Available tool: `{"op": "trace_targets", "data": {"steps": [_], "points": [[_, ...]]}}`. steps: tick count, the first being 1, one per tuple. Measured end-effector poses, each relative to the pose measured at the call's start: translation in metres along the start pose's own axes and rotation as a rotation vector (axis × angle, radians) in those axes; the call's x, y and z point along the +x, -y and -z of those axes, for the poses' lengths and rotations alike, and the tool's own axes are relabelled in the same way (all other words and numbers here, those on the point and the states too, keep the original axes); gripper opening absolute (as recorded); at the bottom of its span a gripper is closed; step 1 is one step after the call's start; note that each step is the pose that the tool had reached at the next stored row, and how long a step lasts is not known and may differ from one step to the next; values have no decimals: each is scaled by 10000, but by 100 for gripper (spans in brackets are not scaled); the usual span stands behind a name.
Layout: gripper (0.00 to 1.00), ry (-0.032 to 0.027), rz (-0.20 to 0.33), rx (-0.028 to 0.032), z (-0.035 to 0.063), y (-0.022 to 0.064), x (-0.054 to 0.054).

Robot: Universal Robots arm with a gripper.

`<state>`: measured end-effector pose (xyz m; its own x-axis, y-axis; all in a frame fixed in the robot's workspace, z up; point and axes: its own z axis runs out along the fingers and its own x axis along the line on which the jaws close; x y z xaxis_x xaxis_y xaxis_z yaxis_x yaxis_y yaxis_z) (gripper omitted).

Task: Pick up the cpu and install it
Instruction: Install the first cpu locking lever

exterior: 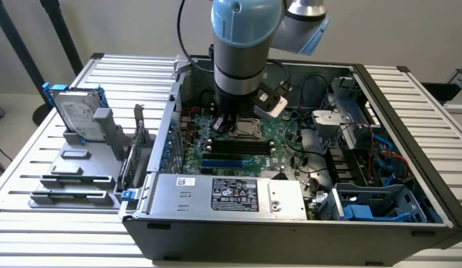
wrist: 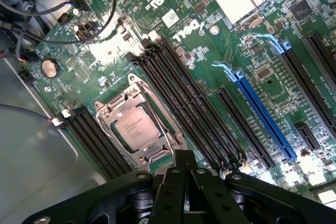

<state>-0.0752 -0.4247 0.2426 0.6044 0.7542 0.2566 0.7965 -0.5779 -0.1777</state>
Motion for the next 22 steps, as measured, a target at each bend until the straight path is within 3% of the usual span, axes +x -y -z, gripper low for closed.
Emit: {"op": "trace_targets", "data": {"steps": [9, 22], "points": [[11, -143, 1, 100, -112, 49, -80], [11, -167, 2, 112, -333, 98, -65]]}}
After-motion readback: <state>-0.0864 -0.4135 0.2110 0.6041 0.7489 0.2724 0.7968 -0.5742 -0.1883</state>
